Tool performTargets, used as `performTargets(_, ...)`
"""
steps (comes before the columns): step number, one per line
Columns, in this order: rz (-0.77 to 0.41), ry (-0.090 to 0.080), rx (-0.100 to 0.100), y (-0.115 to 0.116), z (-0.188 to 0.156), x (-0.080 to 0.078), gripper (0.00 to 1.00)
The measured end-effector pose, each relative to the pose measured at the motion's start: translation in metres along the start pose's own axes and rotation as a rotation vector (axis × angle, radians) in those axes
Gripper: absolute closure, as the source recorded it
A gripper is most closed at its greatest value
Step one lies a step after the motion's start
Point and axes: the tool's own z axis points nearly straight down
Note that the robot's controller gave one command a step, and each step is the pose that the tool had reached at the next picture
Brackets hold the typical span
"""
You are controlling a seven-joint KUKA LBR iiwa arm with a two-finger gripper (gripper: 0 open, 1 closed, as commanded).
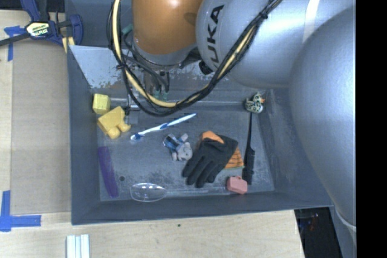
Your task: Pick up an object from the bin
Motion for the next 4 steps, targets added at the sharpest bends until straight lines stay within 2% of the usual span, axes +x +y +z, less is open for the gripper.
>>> performTargets(1,0.002,-0.007,-0.002,0.000,-0.004,-0.002,0.00)
performTargets(2,0.122,-0.010,-0.004,0.014,0.106,-0.005,0.00)
performTargets(3,0.131,-0.009,-0.004,0.013,0.104,-0.003,0.00)
performTargets(4,-0.128,-0.009,-0.002,-0.075,0.114,0.004,0.00)
